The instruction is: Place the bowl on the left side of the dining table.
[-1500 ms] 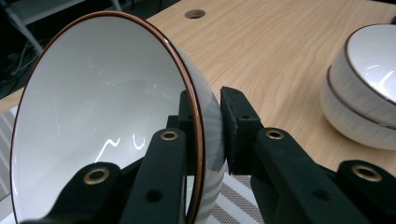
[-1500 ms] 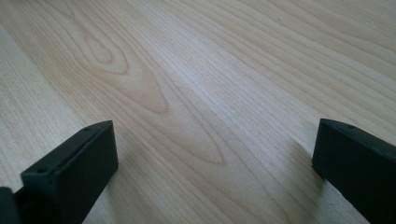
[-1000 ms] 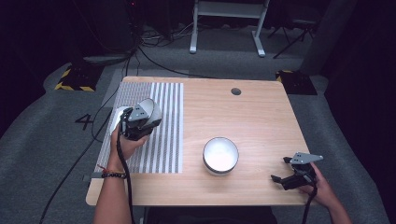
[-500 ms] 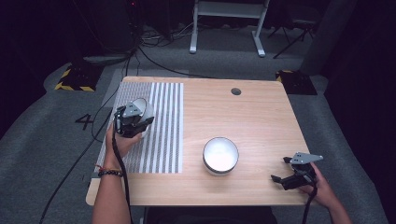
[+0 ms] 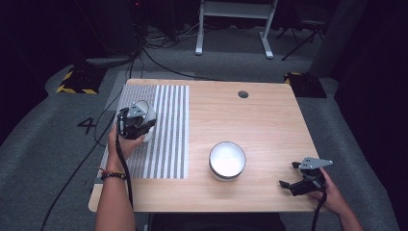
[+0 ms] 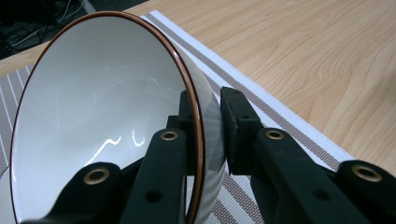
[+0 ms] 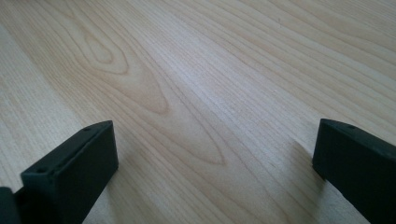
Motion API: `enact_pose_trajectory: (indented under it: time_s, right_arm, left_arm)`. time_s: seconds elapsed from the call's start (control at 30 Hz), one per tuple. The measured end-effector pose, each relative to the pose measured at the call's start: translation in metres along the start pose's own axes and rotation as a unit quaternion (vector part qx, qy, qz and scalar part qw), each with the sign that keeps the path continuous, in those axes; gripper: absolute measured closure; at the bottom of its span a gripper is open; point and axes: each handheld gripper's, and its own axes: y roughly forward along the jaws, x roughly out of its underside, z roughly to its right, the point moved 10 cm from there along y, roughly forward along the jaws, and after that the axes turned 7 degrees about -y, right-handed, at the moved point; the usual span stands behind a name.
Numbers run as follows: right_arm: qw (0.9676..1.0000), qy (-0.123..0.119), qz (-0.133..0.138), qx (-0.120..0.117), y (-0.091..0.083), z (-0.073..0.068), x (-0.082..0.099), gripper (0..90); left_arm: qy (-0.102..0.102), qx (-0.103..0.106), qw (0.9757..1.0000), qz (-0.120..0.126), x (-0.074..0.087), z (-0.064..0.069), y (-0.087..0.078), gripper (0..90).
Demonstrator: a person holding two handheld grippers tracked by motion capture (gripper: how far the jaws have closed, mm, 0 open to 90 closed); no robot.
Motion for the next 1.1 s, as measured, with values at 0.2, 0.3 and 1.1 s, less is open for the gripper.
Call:
enact_pose_trajectory:
  time_s: [0.2, 0.3, 1.1]
  right_arm:
    - [1.0, 0.0, -0.001, 0.0, 0.0, 0.0, 0.0, 0.2]
    - [1.0, 0.0, 0.0, 0.001, 0.0, 0.0, 0.0, 0.2]
    - [1.0, 0.0, -0.001, 0.0, 0.0, 0.0, 0.0, 0.2]
  left_arm:
    - [-0.006, -0.004, 0.9999, -0.013, 0.005, -0.007, 0.003, 78.9]
    - [-0.01, -0.01, 0.9998, -0.014, 0.006, -0.012, 0.003, 78.9]
    - [-0.041, -0.052, 0.9964, -0.054, 0.029, -0.046, 0.009, 78.9]
